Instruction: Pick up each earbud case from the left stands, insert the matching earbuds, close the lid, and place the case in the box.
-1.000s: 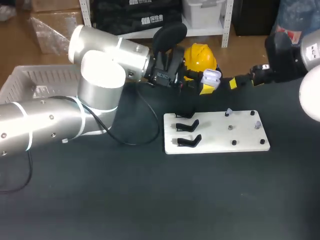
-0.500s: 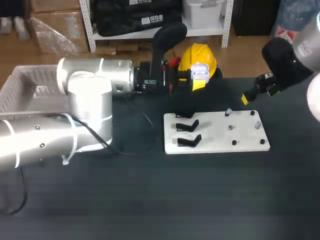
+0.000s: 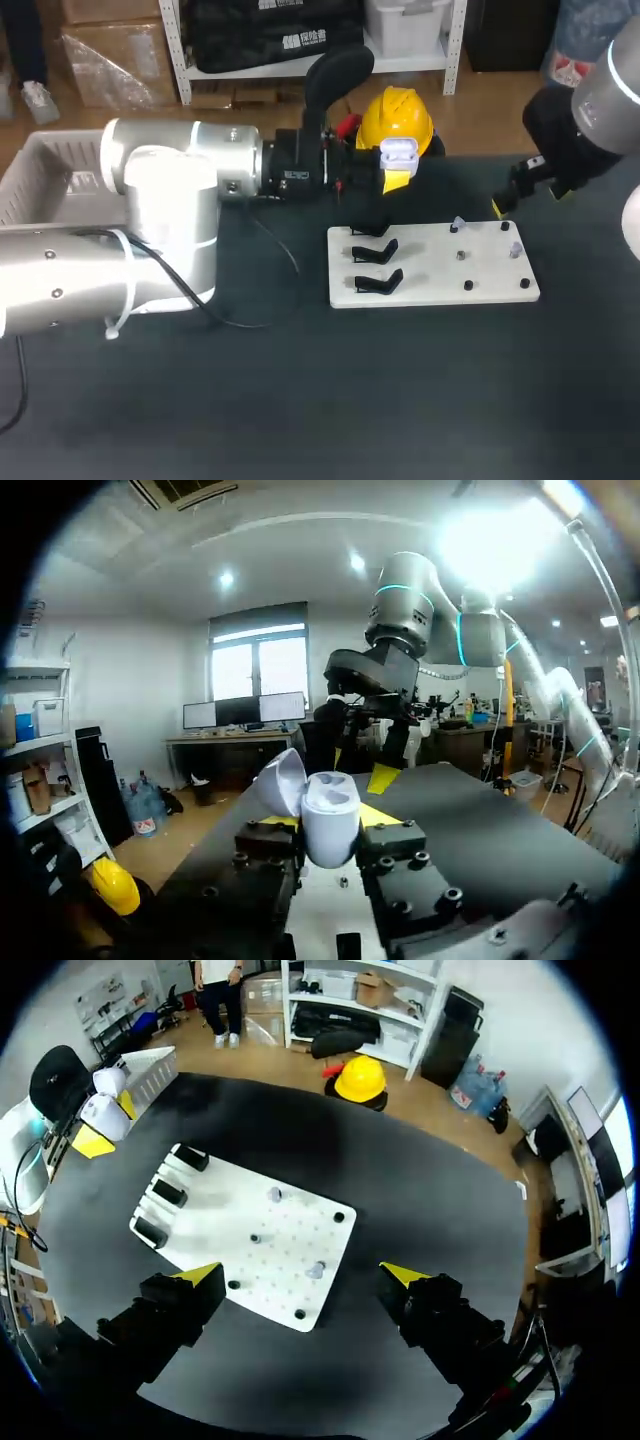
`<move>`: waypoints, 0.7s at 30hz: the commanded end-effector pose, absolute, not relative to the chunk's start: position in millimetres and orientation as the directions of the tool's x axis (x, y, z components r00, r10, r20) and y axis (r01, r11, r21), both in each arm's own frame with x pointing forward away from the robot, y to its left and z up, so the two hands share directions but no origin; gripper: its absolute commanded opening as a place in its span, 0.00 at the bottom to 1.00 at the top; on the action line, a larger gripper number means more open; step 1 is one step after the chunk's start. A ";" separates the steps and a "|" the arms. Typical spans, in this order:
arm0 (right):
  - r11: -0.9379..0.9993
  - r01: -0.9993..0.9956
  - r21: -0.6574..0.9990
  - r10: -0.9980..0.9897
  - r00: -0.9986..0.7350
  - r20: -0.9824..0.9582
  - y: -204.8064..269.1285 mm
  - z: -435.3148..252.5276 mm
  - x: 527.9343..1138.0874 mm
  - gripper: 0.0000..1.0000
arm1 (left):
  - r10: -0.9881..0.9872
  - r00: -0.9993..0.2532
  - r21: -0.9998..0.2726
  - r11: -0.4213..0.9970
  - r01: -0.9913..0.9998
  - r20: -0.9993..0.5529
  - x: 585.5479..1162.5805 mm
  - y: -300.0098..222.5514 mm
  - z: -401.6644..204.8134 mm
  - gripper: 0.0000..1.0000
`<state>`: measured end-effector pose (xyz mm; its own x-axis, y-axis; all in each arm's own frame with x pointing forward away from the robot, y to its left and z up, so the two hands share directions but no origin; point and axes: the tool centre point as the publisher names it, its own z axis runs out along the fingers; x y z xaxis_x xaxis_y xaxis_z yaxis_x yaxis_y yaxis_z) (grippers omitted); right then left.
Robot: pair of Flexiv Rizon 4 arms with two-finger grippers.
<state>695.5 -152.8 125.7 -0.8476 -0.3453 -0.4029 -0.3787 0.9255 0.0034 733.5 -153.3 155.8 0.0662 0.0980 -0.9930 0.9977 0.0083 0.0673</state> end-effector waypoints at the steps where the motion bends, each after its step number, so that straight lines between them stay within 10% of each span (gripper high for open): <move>1: 0.937 -0.343 -0.062 -0.339 -0.855 -0.393 -148.4 121.9 695.3 1.00 | 0.096 0.057 0.066 0.099 0.993 -0.994 729.2 -151.6 152.4 0.00; 21: 0.950 -0.283 -0.133 -0.305 -0.935 -0.184 -162.8 54.3 690.5 1.00 | 0.096 0.057 0.066 0.099 0.993 -0.994 729.2 -151.6 152.4 0.00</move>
